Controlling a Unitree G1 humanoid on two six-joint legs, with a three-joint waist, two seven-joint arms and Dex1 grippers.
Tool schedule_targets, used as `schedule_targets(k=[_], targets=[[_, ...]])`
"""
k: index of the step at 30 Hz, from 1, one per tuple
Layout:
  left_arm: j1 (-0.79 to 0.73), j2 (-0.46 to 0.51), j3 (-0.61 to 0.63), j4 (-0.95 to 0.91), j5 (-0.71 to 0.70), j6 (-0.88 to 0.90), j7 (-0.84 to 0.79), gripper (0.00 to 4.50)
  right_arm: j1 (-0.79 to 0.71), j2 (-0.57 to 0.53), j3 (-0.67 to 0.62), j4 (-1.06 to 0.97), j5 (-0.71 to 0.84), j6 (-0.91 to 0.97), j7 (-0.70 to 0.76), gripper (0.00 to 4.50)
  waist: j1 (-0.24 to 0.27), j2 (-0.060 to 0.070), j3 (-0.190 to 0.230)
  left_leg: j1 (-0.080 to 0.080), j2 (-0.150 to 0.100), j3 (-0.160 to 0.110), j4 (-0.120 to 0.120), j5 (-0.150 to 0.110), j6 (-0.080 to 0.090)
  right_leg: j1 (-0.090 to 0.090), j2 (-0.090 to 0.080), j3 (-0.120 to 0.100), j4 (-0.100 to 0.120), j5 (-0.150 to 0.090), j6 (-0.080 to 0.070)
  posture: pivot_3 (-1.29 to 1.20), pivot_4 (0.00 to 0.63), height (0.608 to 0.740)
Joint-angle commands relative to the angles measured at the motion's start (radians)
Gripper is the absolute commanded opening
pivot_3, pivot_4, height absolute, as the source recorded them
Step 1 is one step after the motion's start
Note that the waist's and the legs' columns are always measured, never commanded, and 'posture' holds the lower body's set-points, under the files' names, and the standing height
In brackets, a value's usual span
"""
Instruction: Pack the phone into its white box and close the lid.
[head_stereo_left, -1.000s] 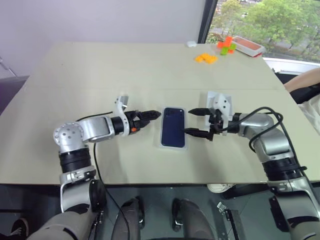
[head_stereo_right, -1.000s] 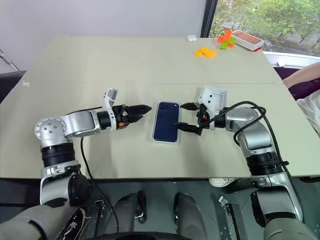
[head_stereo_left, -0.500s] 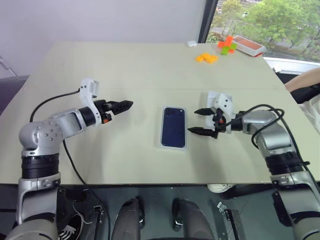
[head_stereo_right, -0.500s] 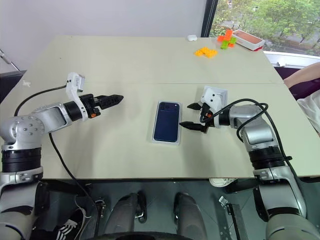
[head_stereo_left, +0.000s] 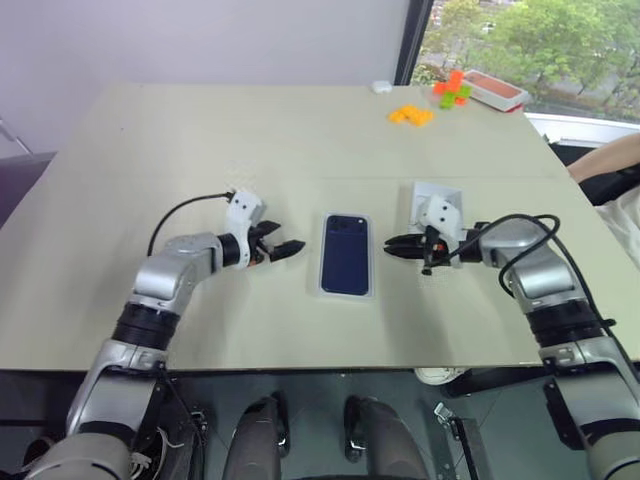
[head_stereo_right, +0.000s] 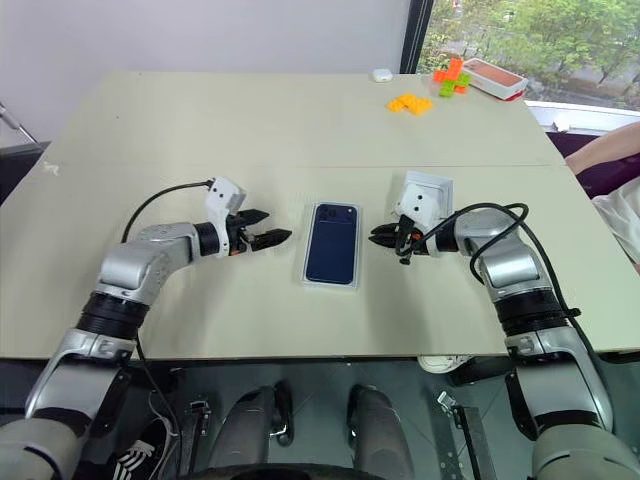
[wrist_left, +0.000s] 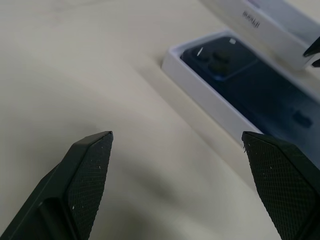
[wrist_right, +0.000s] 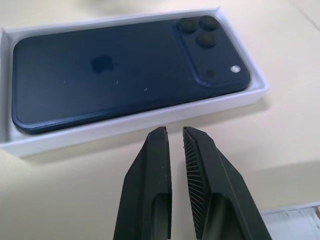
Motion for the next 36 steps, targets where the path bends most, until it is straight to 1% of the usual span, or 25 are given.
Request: schedule_targets(k=[1,2,5,8,10,11,12,14,15,17,21,24,30,36], targets=[[-0.055,-0.030,0.003,0.002,0.014,0.022,-0.033,4.36,-0.006,0.019,0.003,-0.019,-0.015,-0.009,-0.031,0.57,0.000,0.000,0.000,0.000,0.000,0.000,0.001,0.000,0.000,0.000,0.000,0.000,0.000,0.000,0.000,0.00,0.150,0.740],[-0.065,-0.038,0.016,0.013,0.003,0.056,-0.038,4.36,-0.006,0.021,0.004,-0.022,-0.018,-0.010,-0.035,0.57,0.001,0.000,0.000,0.000,0.000,0.000,0.001,0.000,0.000,0.001,0.000,0.000,0.000,0.000,0.000,0.00,0.150,0.740],[-0.079,-0.048,0.047,0.020,0.014,0.064,-0.022,3.49,-0.004,0.022,0.001,-0.025,-0.021,-0.015,-0.039,0.51,0.000,0.000,0.000,0.000,0.000,0.000,0.002,0.000,0.000,0.001,0.000,0.000,0.001,0.000,0.000,0.00,0.150,0.740],[-0.080,-0.039,0.034,0.019,0.051,0.063,-0.014,1.99,-0.001,0.016,0.005,-0.023,-0.025,-0.019,-0.039,0.51,-0.001,0.000,0.000,0.000,0.000,-0.001,0.003,0.001,0.002,0.001,0.000,0.000,0.002,0.000,0.001,0.00,0.150,0.740],[-0.072,-0.046,0.028,0.015,0.064,0.070,-0.012,0.88,-0.001,0.018,0.007,-0.020,-0.030,-0.023,-0.043,0.51,-0.001,0.000,0.000,0.000,0.000,-0.001,0.003,0.001,0.003,0.001,0.001,0.000,0.003,0.000,0.001,0.00,0.150,0.740],[-0.065,-0.051,0.022,0.010,0.071,0.067,-0.016,0.40,-0.003,0.021,0.008,-0.018,-0.030,-0.023,-0.045,0.51,-0.001,0.000,0.000,0.000,0.000,-0.001,0.003,0.001,0.003,0.001,0.001,0.000,0.003,0.000,0.001,0.00,0.150,0.740],[-0.060,-0.051,0.012,0.005,0.076,0.072,-0.028,0.07,-0.004,0.023,0.009,-0.016,-0.031,-0.023,-0.046,0.51,-0.001,0.000,0.000,0.000,0.000,-0.001,0.003,0.001,0.003,0.001,0.001,0.000,0.004,0.000,0.001,0.00,0.150,0.740],[-0.056,-0.049,-0.002,-0.001,0.081,0.110,-0.041,0.07,-0.006,0.025,0.009,-0.011,-0.034,-0.026,-0.047,0.51,-0.001,0.000,0.000,0.000,0.000,-0.001,0.005,0.001,0.003,0.001,0.001,0.000,0.005,0.000,0.001,0.00,0.150,0.740],[-0.050,-0.047,-0.027,-0.010,0.102,0.085,-0.054,0.07,-0.007,0.025,0.012,-0.005,-0.039,-0.031,-0.048,0.51,-0.001,0.000,0.000,0.000,0.001,-0.001,0.006,0.001,0.003,0.001,0.001,0.000,0.006,0.000,0.000,0.00,0.150,0.740],[-0.056,-0.074,-0.043,-0.005,0.105,0.115,-0.057,0.07,-0.010,0.031,0.017,0.006,-0.048,-0.038,-0.053,0.51,0.001,0.000,0.000,0.000,0.001,-0.001,0.008,0.000,0.001,0.002,0.000,0.000,0.006,0.000,0.000,0.00,0.150,0.740],[-0.078,-0.128,-0.052,0.027,0.114,0.118,-0.065,0.07,-0.005,0.053,0.035,-0.013,-0.057,-0.028,-0.057,0.51,0.001,0.000,0.000,0.000,0.001,-0.002,0.011,-0.001,0.002,0.003,-0.001,0.000,0.006,0.000,0.000,0.00,0.150,0.740],[-0.079,-0.138,-0.076,0.044,0.141,0.125,-0.083,0.07,0.008,0.065,0.049,-0.044,-0.059,-0.018,-0.051,0.51,0.000,0.000,0.000,0.000,0.001,-0.003,0.011,-0.001,0.002,0.003,-0.001,0.000,0.006,0.000,0.000,0.00,0.150,0.740],[-0.057,-0.120,-0.054,-0.006,0.131,0.171,-0.115,0.07,0.043,0.101,0.064,-0.147,-0.043,0.045,-0.052,0.51,-0.004,0.000,0.000,0.000,0.001,-0.004,0.011,-0.001,0.002,0.001,0.000,0.000,0.010,0.000,0.000,0.00,0.150,0.740],[-0.023,-0.043,-0.011,-0.129,0.096,0.270,-0.133,0.07,0.064,0.149,0.077,-0.213,-0.040,0.081,-0.061,0.51,-0.009,0.001,0.000,0.001,0.002,-0.005,0.011,-0.001,0.002,0.000,0.001,0.000,0.013,0.000,0.000,0.00,0.150,0.740]])
